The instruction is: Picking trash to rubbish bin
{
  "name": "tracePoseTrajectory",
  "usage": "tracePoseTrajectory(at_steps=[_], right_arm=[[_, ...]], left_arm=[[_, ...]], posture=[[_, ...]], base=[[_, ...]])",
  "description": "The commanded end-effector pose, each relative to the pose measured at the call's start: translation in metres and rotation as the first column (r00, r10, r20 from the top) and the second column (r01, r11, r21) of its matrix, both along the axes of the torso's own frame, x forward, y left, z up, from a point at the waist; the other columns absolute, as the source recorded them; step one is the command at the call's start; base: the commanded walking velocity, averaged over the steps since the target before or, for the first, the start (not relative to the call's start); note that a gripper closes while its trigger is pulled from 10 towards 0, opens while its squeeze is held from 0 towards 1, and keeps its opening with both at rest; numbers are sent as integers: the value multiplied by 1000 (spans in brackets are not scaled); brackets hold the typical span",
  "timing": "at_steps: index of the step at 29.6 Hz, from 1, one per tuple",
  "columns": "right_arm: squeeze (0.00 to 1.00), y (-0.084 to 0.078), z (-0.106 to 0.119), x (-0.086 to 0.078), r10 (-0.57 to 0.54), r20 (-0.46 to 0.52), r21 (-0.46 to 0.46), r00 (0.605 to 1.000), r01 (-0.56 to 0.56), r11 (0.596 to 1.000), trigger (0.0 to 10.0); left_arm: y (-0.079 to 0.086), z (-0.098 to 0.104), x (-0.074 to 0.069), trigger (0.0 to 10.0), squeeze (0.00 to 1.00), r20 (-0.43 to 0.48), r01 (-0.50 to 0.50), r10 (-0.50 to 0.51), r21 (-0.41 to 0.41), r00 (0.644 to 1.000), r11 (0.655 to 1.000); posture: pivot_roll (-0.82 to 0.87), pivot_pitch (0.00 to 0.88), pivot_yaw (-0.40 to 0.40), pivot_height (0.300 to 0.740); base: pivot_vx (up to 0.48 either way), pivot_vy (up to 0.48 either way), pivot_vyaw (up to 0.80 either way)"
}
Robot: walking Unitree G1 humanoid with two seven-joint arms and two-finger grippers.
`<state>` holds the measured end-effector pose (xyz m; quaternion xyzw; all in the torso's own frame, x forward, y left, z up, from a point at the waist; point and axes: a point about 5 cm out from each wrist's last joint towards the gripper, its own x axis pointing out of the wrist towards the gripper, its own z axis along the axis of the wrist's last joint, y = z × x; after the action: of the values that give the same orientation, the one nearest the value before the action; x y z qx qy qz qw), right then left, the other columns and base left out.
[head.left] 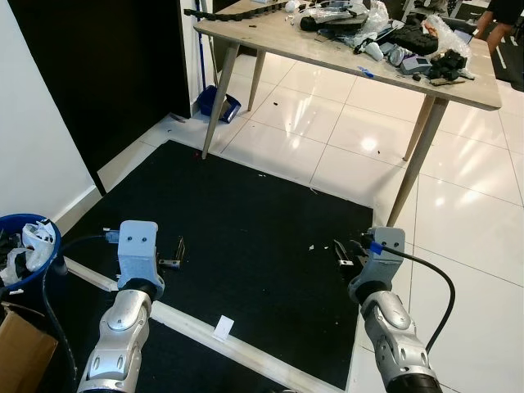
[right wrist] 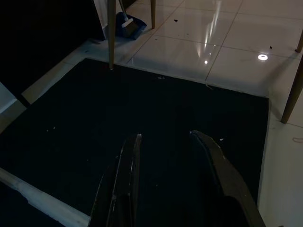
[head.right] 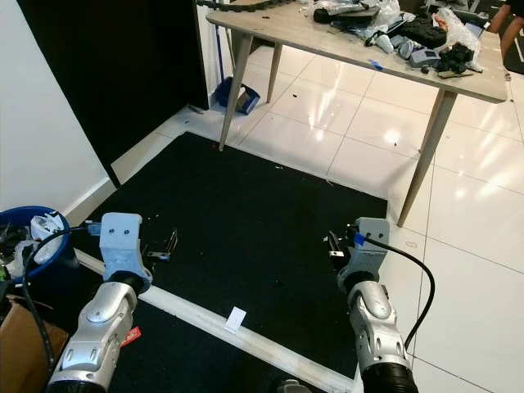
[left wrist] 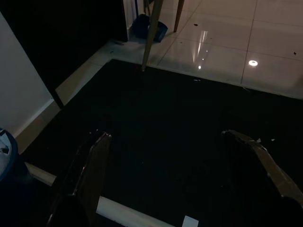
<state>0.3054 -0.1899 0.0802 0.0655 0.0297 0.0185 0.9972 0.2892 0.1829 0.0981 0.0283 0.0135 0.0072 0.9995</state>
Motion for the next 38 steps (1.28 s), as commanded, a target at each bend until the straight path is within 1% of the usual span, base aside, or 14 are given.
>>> tracePoseTrajectory(at_steps=[1, 13, 25, 38], right_arm=[[0, -1, -4, -1, 3, -20, -6, 1000, -3, 1000, 10000], [0, 1, -3, 0, 16, -11, -11, 1000, -16, 1000, 10000], [0, 0, -3, 0, 8, -14, -14, 1000, -8, 1000, 10000], [0, -3, -3, 2, -4, -18, -5, 1000, 4, 1000, 10000]], left_arm=[[-2, -3, -4, 10000, 0, -1, 8, -8, -7, 1000, 1000], [-4, -3, -5, 10000, 0, 3, 16, -16, -5, 1000, 1000], [-3, -1, -2, 10000, 0, 8, 13, -13, -16, 1000, 1000], [-4, 1, 0, 10000, 0, 13, 18, -18, -9, 1000, 1000]], posture=[[21, 120, -29, 740], [21, 117, -31, 740], [18, 119, -28, 740], [18, 120, -27, 740]], base=[[270, 0, 0], [347, 0, 0], [348, 0, 0], [336, 0, 0]])
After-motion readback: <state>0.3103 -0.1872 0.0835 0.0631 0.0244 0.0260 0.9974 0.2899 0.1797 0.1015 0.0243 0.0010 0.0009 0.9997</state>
